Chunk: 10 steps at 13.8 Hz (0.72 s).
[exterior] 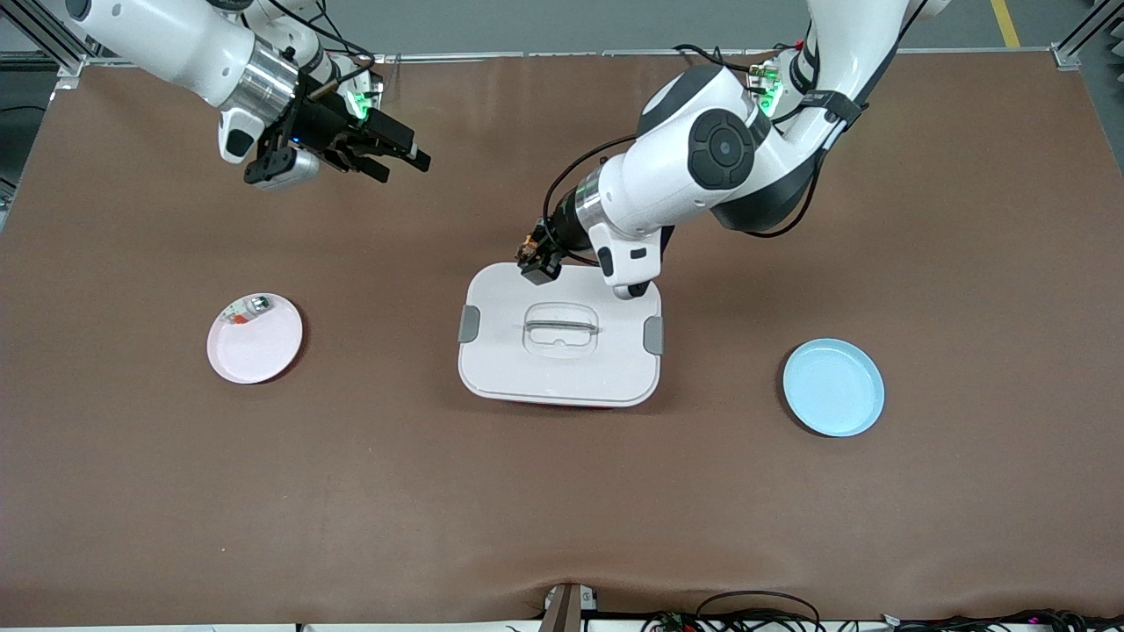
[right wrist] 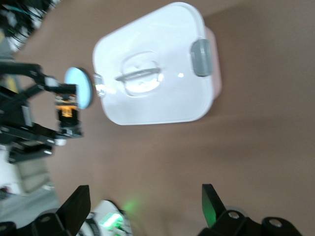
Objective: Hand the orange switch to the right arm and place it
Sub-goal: 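Lift the switch with the left gripper while the right gripper approaches, then close the right gripper on the switch held by the left gripper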
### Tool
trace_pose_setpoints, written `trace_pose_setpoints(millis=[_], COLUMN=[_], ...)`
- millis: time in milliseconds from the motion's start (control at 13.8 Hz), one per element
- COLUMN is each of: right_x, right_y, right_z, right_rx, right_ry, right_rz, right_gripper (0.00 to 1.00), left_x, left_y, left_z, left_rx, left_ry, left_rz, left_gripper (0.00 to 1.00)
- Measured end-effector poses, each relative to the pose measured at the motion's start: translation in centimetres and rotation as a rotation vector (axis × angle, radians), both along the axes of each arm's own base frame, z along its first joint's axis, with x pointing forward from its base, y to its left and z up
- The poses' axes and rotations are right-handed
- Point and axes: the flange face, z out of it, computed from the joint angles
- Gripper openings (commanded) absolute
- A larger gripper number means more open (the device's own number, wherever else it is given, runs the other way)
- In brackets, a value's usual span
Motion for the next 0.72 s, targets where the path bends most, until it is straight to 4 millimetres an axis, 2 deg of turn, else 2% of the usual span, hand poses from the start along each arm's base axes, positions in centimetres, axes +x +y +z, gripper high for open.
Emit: trace_pose_setpoints(millis=[145,289,579,723], right_x=[-0.2,-0.6,-1.7,-1.9], right_y=[1.1,3.1,8.7,10.7], right_z=[0.3,0.1,-2.5,-4.1], right_rx=[0.038,0.055,0.070,0.063], right_ry=[0.009,0.005,-0.038,-0.040], right_rz=[-0.053,-0.110,-0.134,-0.151], right_gripper=[1.00,1.00,1.00,1.00], left_x=[0.2,0.5,0.7,0.7], left_y=[-0.1,-0.1,-0.1,-0.1], left_z=[0.1,0.1,0.3,0.5], left_rx=[-0.010,-0.016,-0.021,-0.024], left_ry=[-0.005,-0.009,-0.012,-0.014], left_rz=[0.023,0.032,0.035,0.036], left_gripper=[0.00,0.00,0.00,0.00])
